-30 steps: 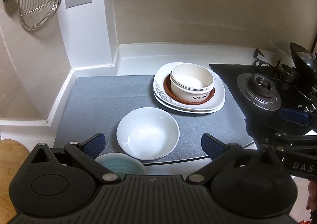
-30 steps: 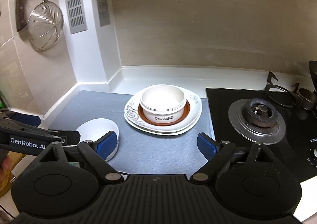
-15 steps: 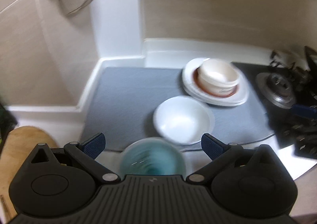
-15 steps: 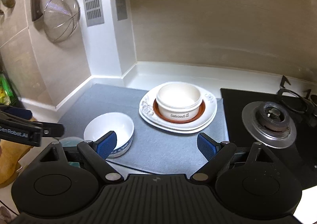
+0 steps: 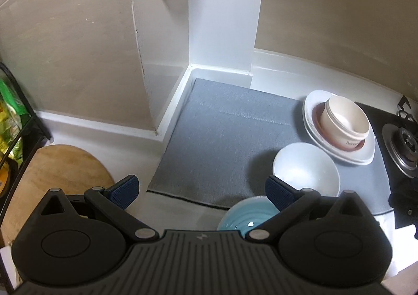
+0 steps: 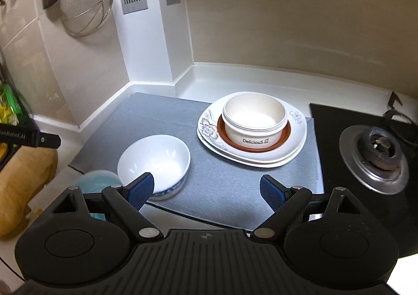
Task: Organize plates and bowls
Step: 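Move both tools toward the teal-glazed bowl beside the mat, then close the right tool on the teal bowl rim while the left tool grips it too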
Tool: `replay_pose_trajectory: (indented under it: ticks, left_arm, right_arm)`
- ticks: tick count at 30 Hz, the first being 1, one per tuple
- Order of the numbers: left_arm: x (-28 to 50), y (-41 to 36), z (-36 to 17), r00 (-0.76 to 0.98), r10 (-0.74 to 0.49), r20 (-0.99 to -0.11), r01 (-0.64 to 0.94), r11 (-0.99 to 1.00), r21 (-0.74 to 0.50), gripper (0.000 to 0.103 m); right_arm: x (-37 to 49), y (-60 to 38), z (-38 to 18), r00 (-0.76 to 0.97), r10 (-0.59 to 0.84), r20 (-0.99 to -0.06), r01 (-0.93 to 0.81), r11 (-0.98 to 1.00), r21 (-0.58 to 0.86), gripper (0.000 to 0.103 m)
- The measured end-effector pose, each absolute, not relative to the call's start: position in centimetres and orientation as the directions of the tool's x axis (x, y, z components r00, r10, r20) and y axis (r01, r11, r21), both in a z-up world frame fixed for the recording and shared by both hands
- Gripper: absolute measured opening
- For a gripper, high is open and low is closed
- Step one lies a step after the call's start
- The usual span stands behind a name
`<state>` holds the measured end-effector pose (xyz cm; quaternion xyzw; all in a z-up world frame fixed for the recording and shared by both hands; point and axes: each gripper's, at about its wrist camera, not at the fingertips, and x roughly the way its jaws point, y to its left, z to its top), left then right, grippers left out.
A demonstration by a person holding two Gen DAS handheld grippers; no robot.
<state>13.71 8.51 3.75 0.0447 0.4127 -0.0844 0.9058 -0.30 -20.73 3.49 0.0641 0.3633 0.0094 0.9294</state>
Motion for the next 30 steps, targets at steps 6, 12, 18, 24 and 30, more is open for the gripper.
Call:
replay_pose_trajectory:
  ticks: [6, 12, 18, 24, 30]
  left_arm:
    - [15.4, 8.0, 3.3, 0.622, -0.120, -0.774, 0.202, 0.979, 0.010, 0.103]
    - [15.8, 8.5, 0.7, 0.521, -0.108, -0.847, 0.252, 0.967, 0.032, 0.103]
    - [16.0, 8.5, -2.3, 0.417, -0.112, -0.902, 0.289, 0.957, 0.014, 0.103]
    - [16.8, 8.0, -4.8, 0.341, -0.107, -0.934, 0.294, 0.956, -0.002, 0.102]
    - [17.0, 7.8, -6.2, 0.310, -0.114, -0.944, 0.313, 0.950, -0.012, 0.081]
  right_arm:
    - [1.7, -20.8, 2.7, 0.709, 0.104, -0.697, 0.039, 0.982, 0.187, 0.090]
    - [3.2, -18.8, 0.5, 0.594, 0.236, -0.769, -0.079, 0.968, 0.236, 0.090]
    - [5.5, -16.1, -1.8, 0.492, 0.309, -0.814, -0.155, 0.951, 0.267, 0.090]
    - [7.2, -13.6, -3.7, 0.415, 0.337, -0.845, -0.181, 0.941, 0.286, 0.088]
    - [8.3, -12.1, -5.4, 0.367, 0.319, -0.874, -0.199, 0.945, 0.261, 0.083]
